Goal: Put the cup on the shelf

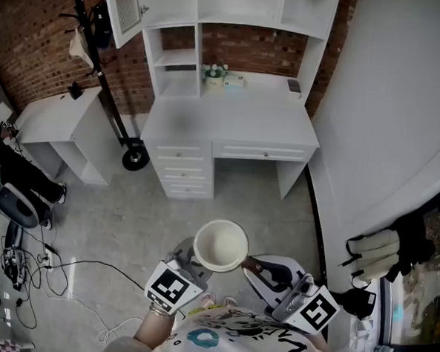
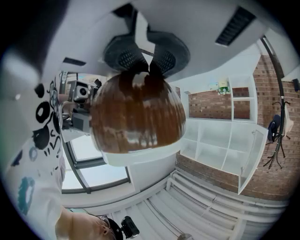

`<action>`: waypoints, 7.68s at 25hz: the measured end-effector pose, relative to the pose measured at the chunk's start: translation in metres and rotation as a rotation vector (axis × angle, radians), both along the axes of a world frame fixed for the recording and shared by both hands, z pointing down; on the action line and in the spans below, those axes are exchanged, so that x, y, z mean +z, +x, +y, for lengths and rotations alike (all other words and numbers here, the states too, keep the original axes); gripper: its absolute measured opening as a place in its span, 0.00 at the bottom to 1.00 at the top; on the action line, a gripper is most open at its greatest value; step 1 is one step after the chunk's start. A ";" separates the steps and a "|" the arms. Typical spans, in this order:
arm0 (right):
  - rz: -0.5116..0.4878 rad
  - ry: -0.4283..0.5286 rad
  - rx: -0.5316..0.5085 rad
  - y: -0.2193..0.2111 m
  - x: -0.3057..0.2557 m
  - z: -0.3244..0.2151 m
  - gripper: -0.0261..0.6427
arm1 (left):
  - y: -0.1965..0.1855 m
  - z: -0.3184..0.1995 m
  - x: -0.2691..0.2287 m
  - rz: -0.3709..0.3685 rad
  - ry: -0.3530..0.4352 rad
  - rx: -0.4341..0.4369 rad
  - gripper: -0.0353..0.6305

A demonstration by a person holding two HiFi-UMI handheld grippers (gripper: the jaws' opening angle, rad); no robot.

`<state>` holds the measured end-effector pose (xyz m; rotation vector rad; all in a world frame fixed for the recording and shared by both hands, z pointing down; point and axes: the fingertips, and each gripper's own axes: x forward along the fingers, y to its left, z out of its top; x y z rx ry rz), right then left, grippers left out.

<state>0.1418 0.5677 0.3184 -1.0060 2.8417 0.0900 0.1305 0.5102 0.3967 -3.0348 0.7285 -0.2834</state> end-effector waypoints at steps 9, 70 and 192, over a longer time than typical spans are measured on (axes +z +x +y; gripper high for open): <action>-0.008 -0.012 -0.018 -0.005 -0.002 0.010 0.13 | -0.008 0.011 -0.004 0.015 -0.012 -0.013 0.08; -0.005 -0.016 -0.234 -0.059 0.010 -0.239 0.13 | -0.072 -0.234 0.007 0.028 -0.021 -0.231 0.08; -0.018 -0.051 -0.227 -0.122 0.020 -0.764 0.13 | -0.134 -0.755 0.024 0.002 -0.060 -0.233 0.08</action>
